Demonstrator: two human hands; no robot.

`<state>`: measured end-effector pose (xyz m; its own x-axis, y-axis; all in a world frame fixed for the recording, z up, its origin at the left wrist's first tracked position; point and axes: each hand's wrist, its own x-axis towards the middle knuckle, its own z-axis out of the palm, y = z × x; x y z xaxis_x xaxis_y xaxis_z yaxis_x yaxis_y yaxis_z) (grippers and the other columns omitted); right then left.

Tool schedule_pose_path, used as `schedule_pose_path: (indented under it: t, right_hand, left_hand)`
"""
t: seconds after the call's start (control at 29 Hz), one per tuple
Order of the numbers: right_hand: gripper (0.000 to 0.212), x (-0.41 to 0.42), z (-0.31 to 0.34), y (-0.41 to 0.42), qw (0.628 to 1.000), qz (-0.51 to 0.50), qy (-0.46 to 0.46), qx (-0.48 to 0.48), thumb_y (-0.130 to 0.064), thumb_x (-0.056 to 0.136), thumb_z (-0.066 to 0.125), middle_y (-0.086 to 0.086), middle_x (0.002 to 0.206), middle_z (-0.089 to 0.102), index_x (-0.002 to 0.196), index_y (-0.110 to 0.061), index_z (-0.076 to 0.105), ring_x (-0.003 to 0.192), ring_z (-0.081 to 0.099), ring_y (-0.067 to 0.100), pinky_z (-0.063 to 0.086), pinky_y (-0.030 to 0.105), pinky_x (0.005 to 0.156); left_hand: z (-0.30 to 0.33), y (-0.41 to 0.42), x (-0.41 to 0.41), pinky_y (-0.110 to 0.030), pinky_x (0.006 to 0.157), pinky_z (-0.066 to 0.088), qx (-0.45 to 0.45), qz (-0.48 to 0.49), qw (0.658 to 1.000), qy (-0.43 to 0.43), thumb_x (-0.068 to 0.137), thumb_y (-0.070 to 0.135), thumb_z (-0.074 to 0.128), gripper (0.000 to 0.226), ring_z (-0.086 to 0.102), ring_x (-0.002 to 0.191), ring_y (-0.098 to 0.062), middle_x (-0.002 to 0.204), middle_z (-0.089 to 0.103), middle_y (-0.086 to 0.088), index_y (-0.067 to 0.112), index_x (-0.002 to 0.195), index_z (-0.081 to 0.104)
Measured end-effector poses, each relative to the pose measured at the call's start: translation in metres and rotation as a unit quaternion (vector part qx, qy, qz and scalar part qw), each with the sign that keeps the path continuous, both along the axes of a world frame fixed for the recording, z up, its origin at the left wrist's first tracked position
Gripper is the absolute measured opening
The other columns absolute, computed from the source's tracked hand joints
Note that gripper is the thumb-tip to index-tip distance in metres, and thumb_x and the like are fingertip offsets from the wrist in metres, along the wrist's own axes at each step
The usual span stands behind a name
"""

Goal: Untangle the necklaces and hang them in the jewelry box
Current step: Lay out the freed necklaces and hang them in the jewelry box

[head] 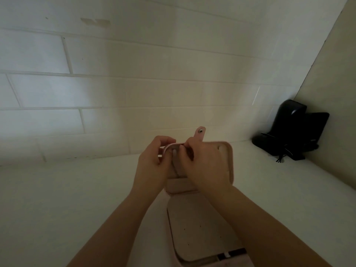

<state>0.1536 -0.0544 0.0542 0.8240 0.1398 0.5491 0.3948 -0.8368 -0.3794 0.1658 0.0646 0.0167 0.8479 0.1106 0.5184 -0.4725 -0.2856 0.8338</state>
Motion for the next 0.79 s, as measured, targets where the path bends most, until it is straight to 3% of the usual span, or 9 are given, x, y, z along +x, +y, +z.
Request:
schedule_pose_path:
  t: [0.17, 0.34, 0.41, 0.55, 0.59, 0.69, 0.79]
  right_hand:
    - [0.025, -0.003, -0.004, -0.003, 1.000, -0.013, 0.005, -0.007, -0.027, 0.091, 0.049, -0.010, 0.054, 0.041, 0.067, -0.019, 0.046, 0.047, 0.036, 0.005, 0.028, 0.022, 0.047]
    - [0.025, -0.010, -0.009, -0.008, 0.993, 0.011, 0.090, -0.072, -0.032, 0.093, 0.044, -0.004, 0.071, 0.053, 0.082, -0.016, 0.060, 0.066, 0.047, 0.011, 0.036, 0.026, 0.058]
    - [0.023, -0.010, -0.009, -0.015, 0.990, 0.022, 0.114, -0.078, -0.032, 0.092, 0.047, -0.002, 0.076, 0.056, 0.081, -0.017, 0.059, 0.071, 0.049, 0.011, 0.041, 0.027, 0.066]
    - [0.015, -0.002, -0.011, -0.033, 0.987, 0.031, 0.126, -0.099, -0.023, 0.086, 0.057, 0.000, 0.083, 0.058, 0.081, -0.009, 0.061, 0.077, 0.049, 0.012, 0.038, 0.024, 0.067]
    - [0.014, 0.001, -0.010, -0.036, 0.988, 0.028, 0.129, -0.075, -0.021, 0.084, 0.059, -0.001, 0.081, 0.059, 0.084, -0.008, 0.065, 0.075, 0.051, 0.010, 0.040, 0.021, 0.065]
    - [0.006, 0.007, 0.000, -0.035, 0.979, 0.053, 0.157, 0.117, -0.014, 0.078, 0.069, -0.011, 0.064, 0.058, 0.073, -0.015, 0.067, 0.062, 0.054, 0.002, 0.044, 0.011, 0.062]
    - [0.010, 0.010, 0.007, -0.028, 0.930, 0.081, 0.237, 0.269, -0.013, 0.078, 0.071, -0.003, 0.066, 0.066, 0.076, -0.021, 0.068, 0.064, 0.064, 0.012, 0.056, 0.027, 0.071]
  left_hand:
    - [0.001, 0.002, 0.001, -0.017, 0.066, 0.047, 0.016, -0.003, 1.000, -0.006, 0.090, 0.015, 0.051, 0.014, 0.058, 0.083, -0.003, 0.095, 0.062, 0.017, 0.027, 0.094, 0.057]
    - [0.002, 0.011, 0.000, -0.011, 0.068, 0.047, 0.025, -0.073, 0.997, 0.013, 0.089, 0.009, 0.052, 0.020, 0.057, 0.090, -0.001, 0.101, 0.060, 0.016, 0.024, 0.101, 0.055]
    - [0.001, 0.014, -0.001, -0.013, 0.071, 0.048, 0.038, -0.100, 0.994, 0.019, 0.084, 0.007, 0.054, 0.029, 0.056, 0.094, 0.002, 0.105, 0.057, 0.019, 0.025, 0.106, 0.052]
    - [-0.005, 0.016, -0.001, -0.015, 0.075, 0.048, 0.076, -0.127, 0.988, 0.039, 0.069, 0.012, 0.053, 0.053, 0.051, 0.100, 0.006, 0.112, 0.049, 0.025, 0.027, 0.119, 0.042]
    - [-0.006, 0.016, -0.001, -0.016, 0.076, 0.048, 0.084, -0.128, 0.987, 0.043, 0.068, 0.012, 0.054, 0.057, 0.050, 0.101, 0.006, 0.114, 0.048, 0.025, 0.027, 0.121, 0.040]
    - [-0.006, 0.016, 0.000, -0.023, 0.081, 0.049, 0.102, -0.131, 0.985, 0.045, 0.067, 0.012, 0.058, 0.063, 0.050, 0.101, 0.004, 0.118, 0.047, 0.015, 0.026, 0.124, 0.036]
    - [-0.004, 0.016, -0.001, -0.024, 0.082, 0.049, 0.113, -0.136, 0.983, 0.045, 0.066, 0.013, 0.058, 0.065, 0.050, 0.101, 0.004, 0.122, 0.044, 0.009, 0.025, 0.126, 0.035]
